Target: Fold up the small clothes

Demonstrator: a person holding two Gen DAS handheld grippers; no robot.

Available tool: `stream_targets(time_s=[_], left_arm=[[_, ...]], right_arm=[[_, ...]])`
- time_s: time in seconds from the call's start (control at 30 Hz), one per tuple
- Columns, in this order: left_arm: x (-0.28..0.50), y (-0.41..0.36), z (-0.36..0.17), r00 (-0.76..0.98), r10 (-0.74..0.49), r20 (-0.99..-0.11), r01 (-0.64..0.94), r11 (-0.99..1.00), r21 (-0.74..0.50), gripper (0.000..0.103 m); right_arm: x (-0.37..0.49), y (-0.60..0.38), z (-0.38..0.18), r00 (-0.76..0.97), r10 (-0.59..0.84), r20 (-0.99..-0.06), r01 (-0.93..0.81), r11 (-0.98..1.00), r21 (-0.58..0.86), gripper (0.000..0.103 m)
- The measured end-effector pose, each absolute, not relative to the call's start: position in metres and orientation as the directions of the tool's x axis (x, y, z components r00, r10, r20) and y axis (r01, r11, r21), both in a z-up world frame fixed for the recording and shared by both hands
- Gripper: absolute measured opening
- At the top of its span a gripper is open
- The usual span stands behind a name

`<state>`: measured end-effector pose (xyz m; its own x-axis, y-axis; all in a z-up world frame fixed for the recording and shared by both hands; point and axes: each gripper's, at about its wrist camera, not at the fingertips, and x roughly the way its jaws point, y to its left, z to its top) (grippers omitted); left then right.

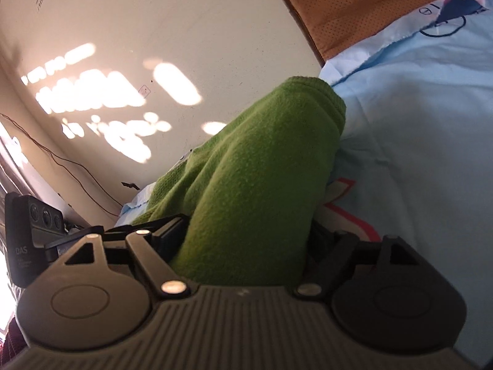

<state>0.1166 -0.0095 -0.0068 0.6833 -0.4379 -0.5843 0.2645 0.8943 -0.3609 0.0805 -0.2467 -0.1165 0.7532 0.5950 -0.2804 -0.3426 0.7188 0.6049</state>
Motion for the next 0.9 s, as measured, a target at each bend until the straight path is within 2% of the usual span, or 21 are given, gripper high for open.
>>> stream_targets(time_s=[0.4, 0.9], left_arm=[[0.096, -0.018, -0.012, 0.782, -0.386, -0.489, 0.283, 0.919, -0.273, 0.103], [0.093, -0.015, -0.015, 0.789, -0.388, -0.476, 0.274, 0.916, -0.292, 0.103]], right_arm=[[0.079, -0.253, -0.118, 0.753, 0.605, -0.258, -0.354, 0.703, 0.617, 0.087], [0.073, -0.259, -0.118, 0.793, 0.560, -0.240, -0.313, 0.712, 0.628, 0.087]])
